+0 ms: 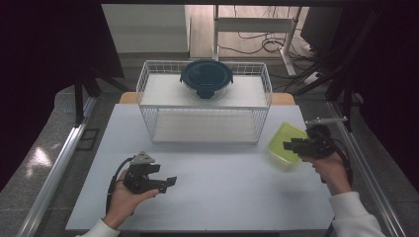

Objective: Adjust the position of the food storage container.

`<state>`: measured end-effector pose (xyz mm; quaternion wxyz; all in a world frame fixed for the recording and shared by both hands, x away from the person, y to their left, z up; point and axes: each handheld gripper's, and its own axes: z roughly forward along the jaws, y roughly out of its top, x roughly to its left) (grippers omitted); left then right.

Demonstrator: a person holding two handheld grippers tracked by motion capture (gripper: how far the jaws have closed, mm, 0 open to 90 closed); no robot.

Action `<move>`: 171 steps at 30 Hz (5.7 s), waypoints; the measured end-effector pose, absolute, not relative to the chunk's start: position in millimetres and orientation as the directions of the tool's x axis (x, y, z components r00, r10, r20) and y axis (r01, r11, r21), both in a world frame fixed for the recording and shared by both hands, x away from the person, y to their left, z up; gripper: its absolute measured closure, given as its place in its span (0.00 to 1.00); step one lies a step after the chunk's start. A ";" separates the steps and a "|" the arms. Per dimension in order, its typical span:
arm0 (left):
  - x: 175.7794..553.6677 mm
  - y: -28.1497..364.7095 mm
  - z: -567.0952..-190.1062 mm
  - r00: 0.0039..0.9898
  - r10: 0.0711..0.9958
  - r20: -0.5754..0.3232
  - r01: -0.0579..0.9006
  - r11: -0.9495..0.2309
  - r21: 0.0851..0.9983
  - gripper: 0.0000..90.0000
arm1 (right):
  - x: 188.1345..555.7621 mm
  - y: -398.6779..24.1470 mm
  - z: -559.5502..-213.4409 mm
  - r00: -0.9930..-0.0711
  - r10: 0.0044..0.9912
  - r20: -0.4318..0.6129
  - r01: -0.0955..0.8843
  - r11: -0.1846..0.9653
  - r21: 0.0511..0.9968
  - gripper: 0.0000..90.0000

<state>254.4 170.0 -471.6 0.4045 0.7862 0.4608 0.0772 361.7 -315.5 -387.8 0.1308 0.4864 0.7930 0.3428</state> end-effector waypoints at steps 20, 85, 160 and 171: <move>256.4 171.6 -475.3 0.556 0.792 -0.252 0.670 -0.248 0.699 0.23 | 458.5 -346.7 -404.5 -0.409 0.913 -0.009 0.752 0.342 0.563 0.98; 254.3 169.4 -475.1 0.579 0.774 -0.257 0.665 -0.265 0.698 0.23 | 434.6 -318.9 -447.6 -0.615 0.788 -0.027 0.722 0.576 0.384 0.99; 253.5 166.2 -476.8 0.576 0.777 -0.255 0.672 -0.273 0.689 0.23 | 325.5 -263.3 -472.8 -0.763 0.641 0.081 0.620 0.691 0.370 0.98; 254.6 167.6 -477.9 0.571 0.781 -0.253 0.677 -0.274 0.683 0.23 | 318.1 -220.4 -478.0 -0.817 0.569 0.088 0.558 0.743 0.370 0.98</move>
